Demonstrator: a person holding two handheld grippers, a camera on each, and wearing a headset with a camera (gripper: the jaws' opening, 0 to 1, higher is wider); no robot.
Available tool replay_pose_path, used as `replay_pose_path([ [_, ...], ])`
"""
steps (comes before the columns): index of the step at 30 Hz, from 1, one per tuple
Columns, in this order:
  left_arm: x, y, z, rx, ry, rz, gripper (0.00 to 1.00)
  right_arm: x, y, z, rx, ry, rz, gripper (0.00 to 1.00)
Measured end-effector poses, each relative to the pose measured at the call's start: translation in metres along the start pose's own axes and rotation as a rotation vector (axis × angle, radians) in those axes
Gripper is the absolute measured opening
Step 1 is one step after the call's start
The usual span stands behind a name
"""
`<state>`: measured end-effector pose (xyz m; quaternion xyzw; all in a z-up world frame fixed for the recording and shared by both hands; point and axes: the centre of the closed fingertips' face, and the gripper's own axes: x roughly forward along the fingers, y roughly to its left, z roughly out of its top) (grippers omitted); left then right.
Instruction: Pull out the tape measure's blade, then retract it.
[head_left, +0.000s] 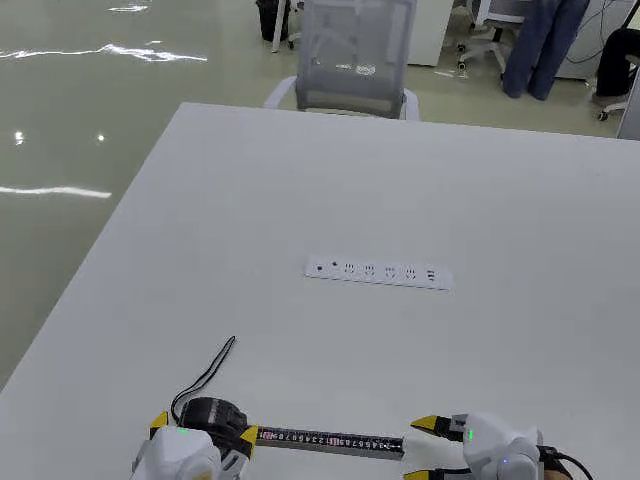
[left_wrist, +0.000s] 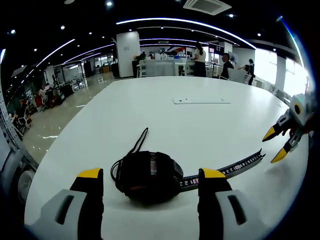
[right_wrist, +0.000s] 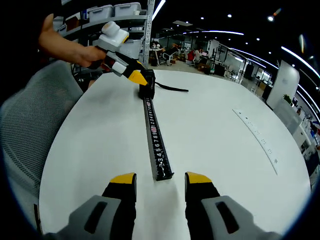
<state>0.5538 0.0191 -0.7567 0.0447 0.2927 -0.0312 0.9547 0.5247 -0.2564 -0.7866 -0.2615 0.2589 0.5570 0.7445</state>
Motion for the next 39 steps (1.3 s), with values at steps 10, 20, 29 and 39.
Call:
replay_pose_path([
  [10,0.003,0.001,-0.004,0.000,0.006,0.007,0.72,0.017,-0.006,-0.006,-0.030,0.016,0.072,0.30],
  [20,0.004,0.000,-0.006,-0.013,0.015,0.008,0.70,0.024,-0.001,-0.012,-0.014,0.015,0.129,0.23],
  [29,0.005,0.001,-0.009,-0.022,0.016,0.019,0.69,0.027,0.000,-0.011,-0.005,-0.005,0.157,0.15],
  [39,0.010,0.001,-0.010,-0.078,0.016,0.046,0.68,0.028,0.000,-0.012,0.000,-0.009,0.163,0.14],
])
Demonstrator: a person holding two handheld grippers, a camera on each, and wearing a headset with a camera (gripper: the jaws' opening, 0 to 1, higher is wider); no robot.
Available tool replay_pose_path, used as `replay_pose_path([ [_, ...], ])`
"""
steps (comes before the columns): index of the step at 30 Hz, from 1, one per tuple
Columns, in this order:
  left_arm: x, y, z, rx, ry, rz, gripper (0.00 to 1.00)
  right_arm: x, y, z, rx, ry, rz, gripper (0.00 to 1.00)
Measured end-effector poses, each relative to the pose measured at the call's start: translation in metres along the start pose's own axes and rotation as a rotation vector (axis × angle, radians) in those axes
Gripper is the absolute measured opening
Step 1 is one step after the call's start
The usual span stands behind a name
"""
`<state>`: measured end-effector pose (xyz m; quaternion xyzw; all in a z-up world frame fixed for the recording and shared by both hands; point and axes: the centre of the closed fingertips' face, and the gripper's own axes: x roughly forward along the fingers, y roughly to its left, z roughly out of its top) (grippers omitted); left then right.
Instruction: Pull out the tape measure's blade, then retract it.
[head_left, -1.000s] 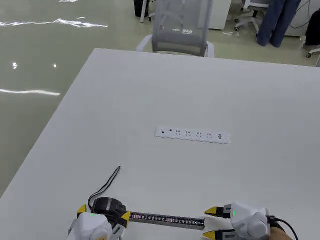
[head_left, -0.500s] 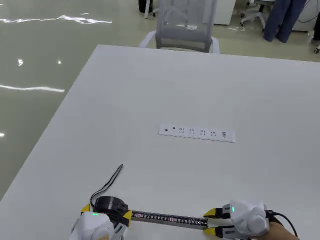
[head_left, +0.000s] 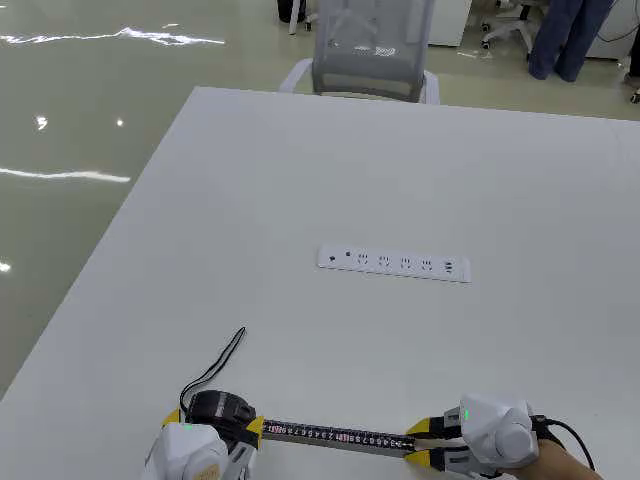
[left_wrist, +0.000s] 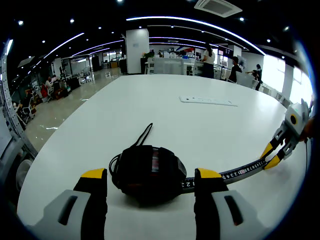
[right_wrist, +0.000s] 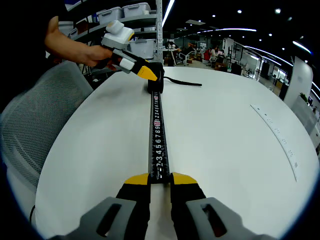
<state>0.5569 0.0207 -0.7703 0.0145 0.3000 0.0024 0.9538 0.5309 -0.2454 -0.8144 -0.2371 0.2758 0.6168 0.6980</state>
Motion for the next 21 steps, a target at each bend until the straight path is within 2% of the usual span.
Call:
replay_pose_path([
  [6,0.0024,0.0043,-0.0003,-0.017,0.005,0.026,0.63,-0.0003,0.0002,0.0014,-0.006,-0.001,-0.002,0.14],
  [12,0.0068,0.0055,-0.0012,-0.037,0.014,0.027,0.64,-0.0002,0.0002,0.0008,-0.008,-0.001,-0.001,0.14],
  [15,0.0083,0.0037,-0.0012,-0.070,0.018,0.021,0.62,-0.0006,-0.0004,0.0013,-0.008,0.002,-0.003,0.14],
  [21,0.0092,0.0034,-0.0011,-0.069,0.026,0.024,0.61,-0.0012,-0.0013,0.0013,-0.015,0.010,-0.002,0.14],
])
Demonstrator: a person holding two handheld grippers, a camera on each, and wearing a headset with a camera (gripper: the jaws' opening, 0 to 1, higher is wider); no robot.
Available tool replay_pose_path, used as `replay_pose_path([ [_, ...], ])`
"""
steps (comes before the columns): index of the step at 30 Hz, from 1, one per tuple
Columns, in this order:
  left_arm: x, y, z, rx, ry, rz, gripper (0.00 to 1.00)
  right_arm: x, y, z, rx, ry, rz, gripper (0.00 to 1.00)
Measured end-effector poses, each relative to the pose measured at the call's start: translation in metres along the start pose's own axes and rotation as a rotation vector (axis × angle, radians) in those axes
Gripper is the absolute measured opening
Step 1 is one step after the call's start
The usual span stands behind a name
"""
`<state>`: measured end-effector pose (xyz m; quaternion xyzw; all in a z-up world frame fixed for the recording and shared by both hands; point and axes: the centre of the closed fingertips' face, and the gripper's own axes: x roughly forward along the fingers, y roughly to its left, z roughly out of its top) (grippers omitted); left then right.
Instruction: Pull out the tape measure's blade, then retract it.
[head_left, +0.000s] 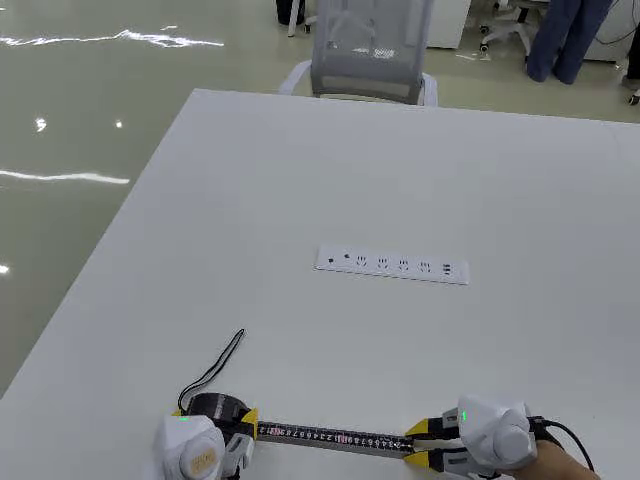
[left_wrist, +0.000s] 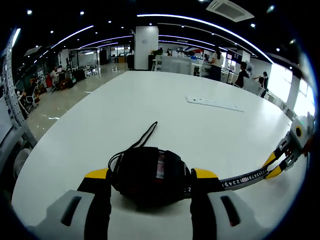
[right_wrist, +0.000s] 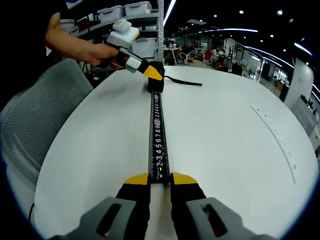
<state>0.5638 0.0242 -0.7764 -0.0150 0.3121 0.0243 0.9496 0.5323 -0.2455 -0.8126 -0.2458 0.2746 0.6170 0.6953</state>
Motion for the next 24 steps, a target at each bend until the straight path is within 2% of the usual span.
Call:
replay_pose_path([
  [15,0.0000,0.0004,-0.0009,0.030,-0.001,0.010,0.58,-0.0007,0.0007,-0.0015,-0.005,0.018,-0.003,0.14],
  [24,-0.0002,0.0001,-0.0011,0.023,0.004,0.000,0.57,-0.0023,0.0001,0.0002,-0.007,0.018,-0.007,0.14],
])
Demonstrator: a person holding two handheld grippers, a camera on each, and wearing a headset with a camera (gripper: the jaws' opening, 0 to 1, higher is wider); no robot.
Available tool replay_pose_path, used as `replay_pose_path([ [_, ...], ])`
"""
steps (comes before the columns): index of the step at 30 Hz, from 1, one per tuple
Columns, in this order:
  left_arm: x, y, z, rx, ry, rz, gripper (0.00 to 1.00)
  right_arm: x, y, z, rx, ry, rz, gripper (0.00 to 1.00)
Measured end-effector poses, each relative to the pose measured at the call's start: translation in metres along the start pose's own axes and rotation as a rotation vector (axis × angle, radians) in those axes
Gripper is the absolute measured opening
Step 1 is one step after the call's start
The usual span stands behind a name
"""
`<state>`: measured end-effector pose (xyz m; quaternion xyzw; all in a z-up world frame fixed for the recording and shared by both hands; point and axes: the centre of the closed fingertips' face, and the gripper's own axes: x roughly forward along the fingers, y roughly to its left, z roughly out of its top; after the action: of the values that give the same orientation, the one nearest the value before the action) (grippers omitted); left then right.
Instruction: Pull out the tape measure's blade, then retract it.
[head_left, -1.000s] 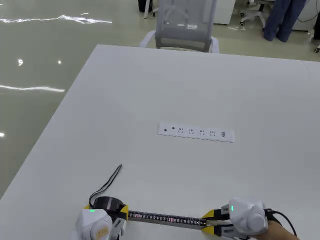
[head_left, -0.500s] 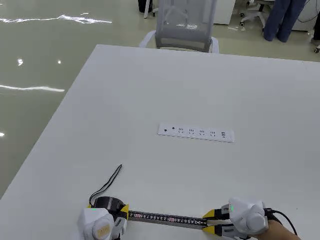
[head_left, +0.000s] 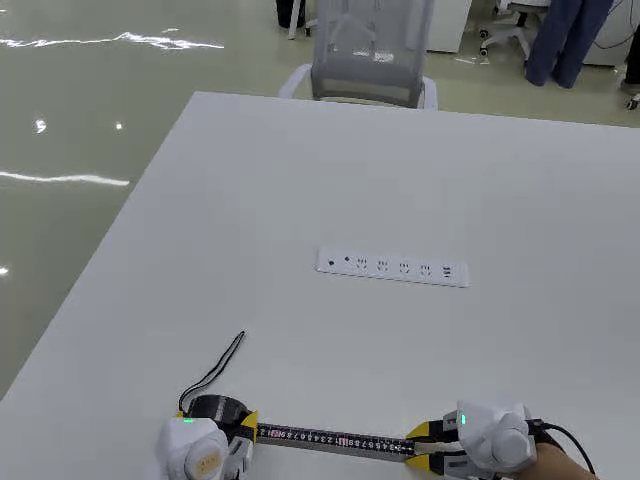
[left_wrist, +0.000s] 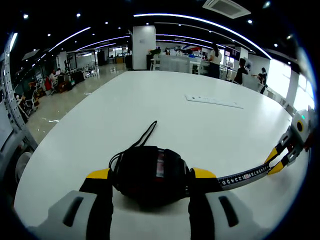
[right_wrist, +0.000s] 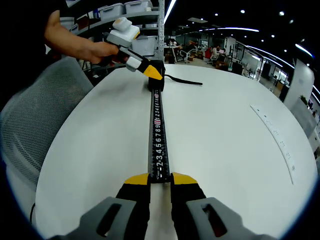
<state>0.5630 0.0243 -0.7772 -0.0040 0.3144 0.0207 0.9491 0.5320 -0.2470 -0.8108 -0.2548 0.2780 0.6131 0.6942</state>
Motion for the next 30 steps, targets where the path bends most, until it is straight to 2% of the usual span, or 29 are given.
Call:
replay_pose_path([
  [11,-0.001,0.000,0.000,-0.005,-0.007,-0.012,0.58,-0.003,0.000,0.005,-0.006,-0.003,-0.005,0.14],
  [23,0.001,0.000,0.000,-0.029,0.011,-0.017,0.62,-0.001,0.001,0.005,-0.011,0.003,-0.006,0.14],
  [27,-0.001,0.000,0.004,-0.045,0.000,-0.013,0.61,-0.001,0.001,0.006,-0.013,0.005,-0.004,0.14],
  [30,-0.001,0.003,0.012,-0.055,-0.016,-0.008,0.60,-0.001,0.001,0.005,-0.012,0.006,-0.005,0.14],
])
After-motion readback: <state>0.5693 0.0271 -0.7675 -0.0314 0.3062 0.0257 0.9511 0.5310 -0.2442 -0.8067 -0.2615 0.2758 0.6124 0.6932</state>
